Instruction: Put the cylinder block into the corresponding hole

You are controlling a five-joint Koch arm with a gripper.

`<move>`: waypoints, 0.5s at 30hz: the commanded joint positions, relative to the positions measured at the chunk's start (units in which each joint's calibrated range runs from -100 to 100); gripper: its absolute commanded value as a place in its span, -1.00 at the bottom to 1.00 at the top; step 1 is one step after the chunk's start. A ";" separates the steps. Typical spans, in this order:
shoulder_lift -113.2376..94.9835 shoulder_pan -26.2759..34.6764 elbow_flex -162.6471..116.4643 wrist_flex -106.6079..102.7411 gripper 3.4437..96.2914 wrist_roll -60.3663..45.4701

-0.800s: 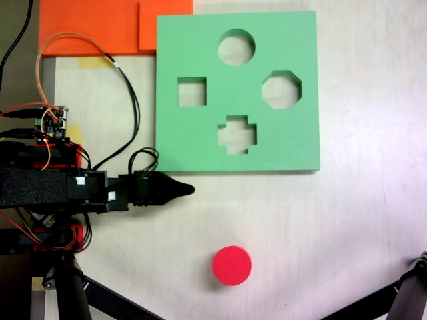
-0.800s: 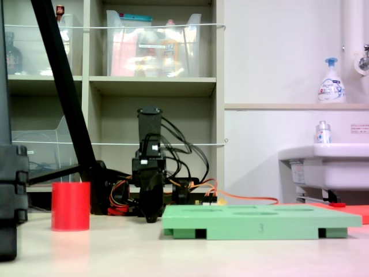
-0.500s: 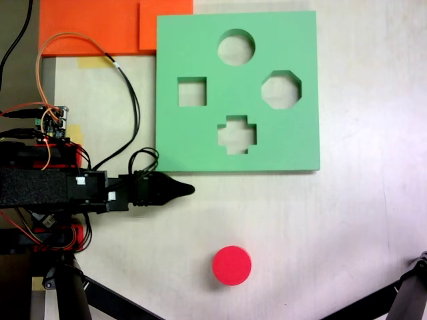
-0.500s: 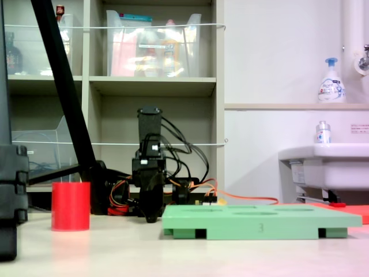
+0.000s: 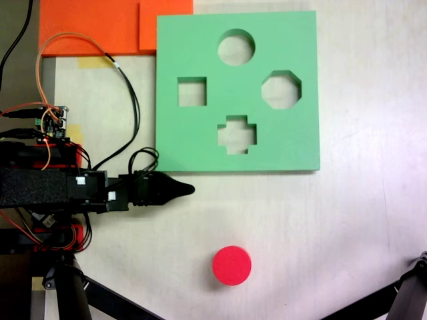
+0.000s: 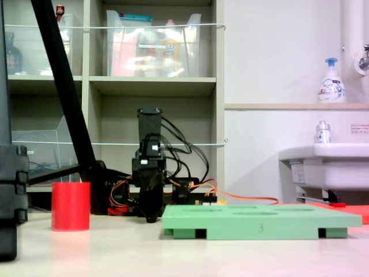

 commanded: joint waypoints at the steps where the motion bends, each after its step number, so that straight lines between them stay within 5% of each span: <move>1: -0.55 -0.54 -0.98 -6.18 -0.03 1.90; 8: -0.55 -2.44 -0.98 7.59 0.16 8.40; 15: -0.55 -2.25 -0.98 45.52 0.21 29.16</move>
